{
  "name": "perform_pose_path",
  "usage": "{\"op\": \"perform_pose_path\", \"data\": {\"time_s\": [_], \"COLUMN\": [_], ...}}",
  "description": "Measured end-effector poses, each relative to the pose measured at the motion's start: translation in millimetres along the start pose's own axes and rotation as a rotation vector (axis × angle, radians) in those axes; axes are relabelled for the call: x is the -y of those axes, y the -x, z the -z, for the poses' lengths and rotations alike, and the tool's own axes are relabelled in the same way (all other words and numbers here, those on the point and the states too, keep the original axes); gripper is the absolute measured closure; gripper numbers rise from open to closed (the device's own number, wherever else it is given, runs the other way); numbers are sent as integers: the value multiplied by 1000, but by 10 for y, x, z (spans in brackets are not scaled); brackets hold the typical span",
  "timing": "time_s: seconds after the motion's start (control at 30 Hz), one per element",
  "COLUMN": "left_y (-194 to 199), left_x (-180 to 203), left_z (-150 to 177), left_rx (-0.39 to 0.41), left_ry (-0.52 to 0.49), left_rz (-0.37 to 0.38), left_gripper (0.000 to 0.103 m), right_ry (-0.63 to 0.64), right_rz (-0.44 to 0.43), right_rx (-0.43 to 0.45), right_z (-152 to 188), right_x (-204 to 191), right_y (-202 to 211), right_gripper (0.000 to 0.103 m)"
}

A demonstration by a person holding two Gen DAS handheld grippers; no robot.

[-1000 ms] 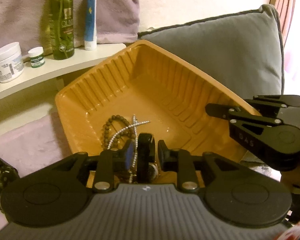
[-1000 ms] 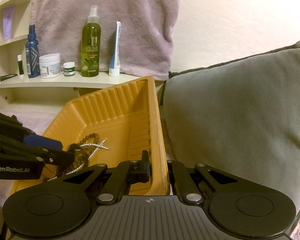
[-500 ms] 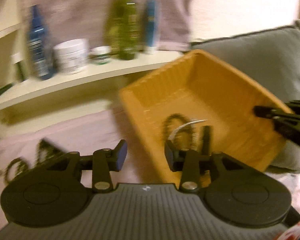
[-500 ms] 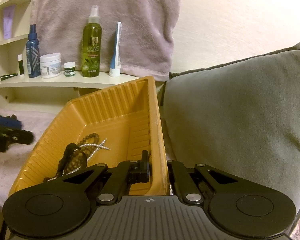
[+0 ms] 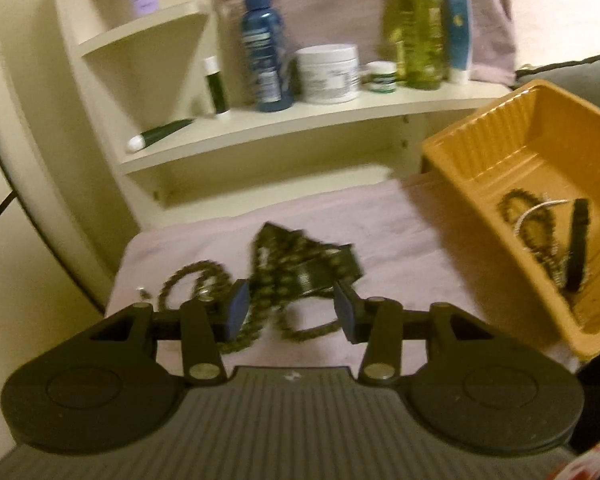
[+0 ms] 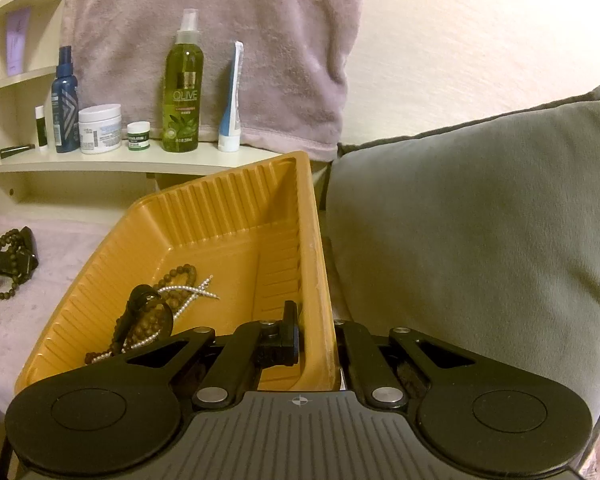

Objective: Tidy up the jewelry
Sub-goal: 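Return the left tool to the pile and grasp the long black bead necklace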

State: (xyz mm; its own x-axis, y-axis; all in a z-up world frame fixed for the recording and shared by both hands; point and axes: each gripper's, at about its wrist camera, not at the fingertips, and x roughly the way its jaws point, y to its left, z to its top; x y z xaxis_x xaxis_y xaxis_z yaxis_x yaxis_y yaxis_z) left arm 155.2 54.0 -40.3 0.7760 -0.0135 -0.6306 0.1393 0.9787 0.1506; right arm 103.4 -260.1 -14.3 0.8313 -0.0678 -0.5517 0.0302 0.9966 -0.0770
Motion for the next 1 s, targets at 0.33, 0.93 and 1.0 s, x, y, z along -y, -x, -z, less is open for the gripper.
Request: {"op": "perform_pose_path", "data": {"time_s": [0.33, 0.93, 1.0], "left_y": [-260, -439, -395], "left_x": [-102, -106, -126], "left_z": [99, 91, 94], "left_rx": [-58, -131, -127], "left_ry": [-58, -124, -120], "left_rz": [28, 59, 58], "left_gripper": [62, 90, 90], "right_ry": [7, 10, 12], "right_rz": [6, 12, 11], "right_rx": [-8, -10, -10], "right_z": [5, 9, 9], "right_x": [-1, -3, -4], "right_y": [-24, -44, -45], "right_gripper": [100, 99, 99]}}
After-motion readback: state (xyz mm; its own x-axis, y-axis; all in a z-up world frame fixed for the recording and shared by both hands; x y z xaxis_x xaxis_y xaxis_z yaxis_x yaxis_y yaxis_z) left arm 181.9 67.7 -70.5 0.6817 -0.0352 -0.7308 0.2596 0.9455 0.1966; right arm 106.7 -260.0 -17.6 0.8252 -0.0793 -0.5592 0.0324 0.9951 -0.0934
